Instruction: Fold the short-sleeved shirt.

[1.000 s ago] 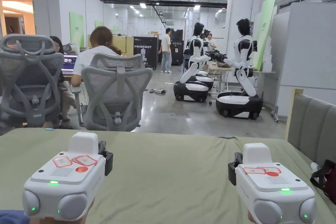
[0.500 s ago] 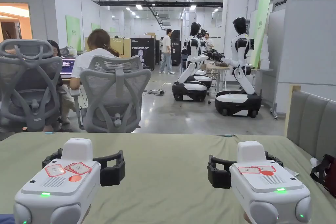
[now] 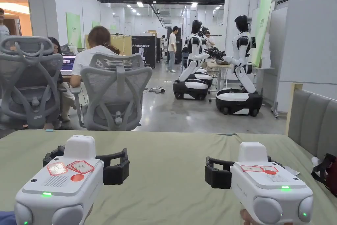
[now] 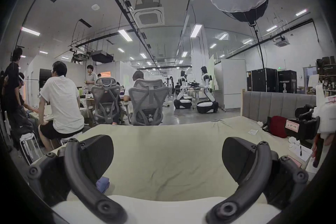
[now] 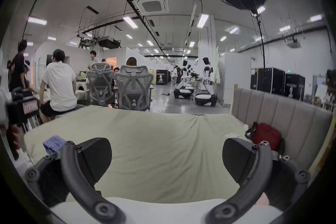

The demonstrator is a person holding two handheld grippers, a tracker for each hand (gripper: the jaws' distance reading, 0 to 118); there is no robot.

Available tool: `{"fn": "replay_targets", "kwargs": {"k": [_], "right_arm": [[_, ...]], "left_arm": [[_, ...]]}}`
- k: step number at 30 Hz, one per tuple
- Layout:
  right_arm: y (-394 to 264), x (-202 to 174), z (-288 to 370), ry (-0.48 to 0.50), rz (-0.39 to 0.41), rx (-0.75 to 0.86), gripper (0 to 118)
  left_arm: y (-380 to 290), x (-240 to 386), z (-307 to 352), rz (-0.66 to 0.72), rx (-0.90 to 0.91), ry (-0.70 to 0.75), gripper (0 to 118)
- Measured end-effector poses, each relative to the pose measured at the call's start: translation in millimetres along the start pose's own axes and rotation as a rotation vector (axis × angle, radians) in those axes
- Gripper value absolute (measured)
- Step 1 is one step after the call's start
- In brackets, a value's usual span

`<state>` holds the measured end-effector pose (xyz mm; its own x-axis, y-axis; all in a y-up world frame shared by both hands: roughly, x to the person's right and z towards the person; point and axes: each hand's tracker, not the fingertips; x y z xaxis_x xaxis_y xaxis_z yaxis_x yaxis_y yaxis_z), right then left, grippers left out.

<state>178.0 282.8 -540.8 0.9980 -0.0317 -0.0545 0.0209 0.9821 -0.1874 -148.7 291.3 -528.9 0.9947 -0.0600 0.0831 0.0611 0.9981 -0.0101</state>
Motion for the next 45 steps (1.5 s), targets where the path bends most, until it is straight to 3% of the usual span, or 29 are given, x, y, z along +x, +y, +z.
{"fn": "replay_targets", "kwargs": {"k": [3, 10, 18, 22, 33, 45], "right_arm": [[4, -1, 0, -0.021, -0.036, -0.009, 118], [8, -11, 0, -0.146, 0.017, -0.031, 118], [5, -11, 9, -0.101, 0.014, -0.008, 118], [8, -14, 13, -0.181, -0.021, 0.025, 118], [13, -13, 17, -0.195, -0.042, 0.045, 118], [11, -15, 19, -0.190, 0.003, 0.049, 118]], "left_arm": [[-1, 1, 1, -0.002, -0.001, -0.003, 118], [-2, 3, 1, -0.003, -0.011, -0.004, 118], [-4, 3, 1, -0.005, -0.016, -0.002, 118], [-5, 3, -1, -0.002, -0.018, 0.005, 118], [-5, 6, -1, 0.003, -0.016, 0.005, 118], [-8, 6, -1, 0.005, -0.023, 0.004, 118]]}}
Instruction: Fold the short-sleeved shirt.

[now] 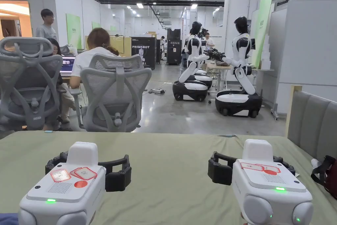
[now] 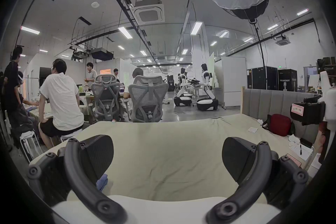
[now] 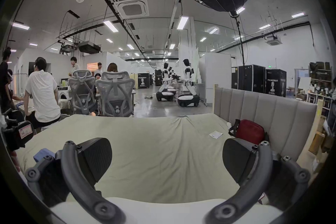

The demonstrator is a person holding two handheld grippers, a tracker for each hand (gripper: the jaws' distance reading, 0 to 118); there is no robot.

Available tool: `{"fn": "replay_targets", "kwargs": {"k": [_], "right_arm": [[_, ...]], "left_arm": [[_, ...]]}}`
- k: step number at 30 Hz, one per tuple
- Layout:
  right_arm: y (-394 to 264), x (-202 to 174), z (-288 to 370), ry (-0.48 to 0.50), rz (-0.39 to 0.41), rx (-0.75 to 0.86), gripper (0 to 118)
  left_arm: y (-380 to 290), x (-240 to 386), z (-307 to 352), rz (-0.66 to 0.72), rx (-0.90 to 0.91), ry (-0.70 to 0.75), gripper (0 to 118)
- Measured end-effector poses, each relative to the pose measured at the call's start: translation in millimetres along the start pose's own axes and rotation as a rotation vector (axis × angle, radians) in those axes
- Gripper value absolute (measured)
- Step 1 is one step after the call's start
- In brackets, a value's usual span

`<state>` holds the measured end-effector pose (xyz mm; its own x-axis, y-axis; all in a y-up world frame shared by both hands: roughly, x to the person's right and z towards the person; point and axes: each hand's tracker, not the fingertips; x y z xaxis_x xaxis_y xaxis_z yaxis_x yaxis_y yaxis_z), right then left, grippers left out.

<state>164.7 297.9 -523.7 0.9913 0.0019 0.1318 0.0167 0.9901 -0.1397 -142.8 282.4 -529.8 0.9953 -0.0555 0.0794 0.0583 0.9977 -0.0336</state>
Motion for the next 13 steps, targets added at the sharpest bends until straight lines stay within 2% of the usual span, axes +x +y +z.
{"fn": "replay_targets", "kwargs": {"k": [4, 6, 10, 13], "right_arm": [[-0.4, -3.1, -0.7, 0.014, 0.035, -0.006, 118], [1.1, -0.2, -3.2, 0.053, -0.019, -0.051, 118], [-1.6, -3.1, -2.4, 0.008, 0.010, -0.035, 118], [-4.6, -9.0, 3.6, -0.043, 0.065, 0.017, 118]], "left_arm": [[-1.1, 0.0, -0.8, -0.002, 0.000, 0.001, 118], [-1.4, -0.2, -0.4, 0.000, 0.000, 0.001, 118], [-2.0, -0.2, 0.0, 0.001, -0.003, -0.002, 118], [-2.2, 0.1, -0.1, 0.002, -0.003, -0.001, 118]]}}
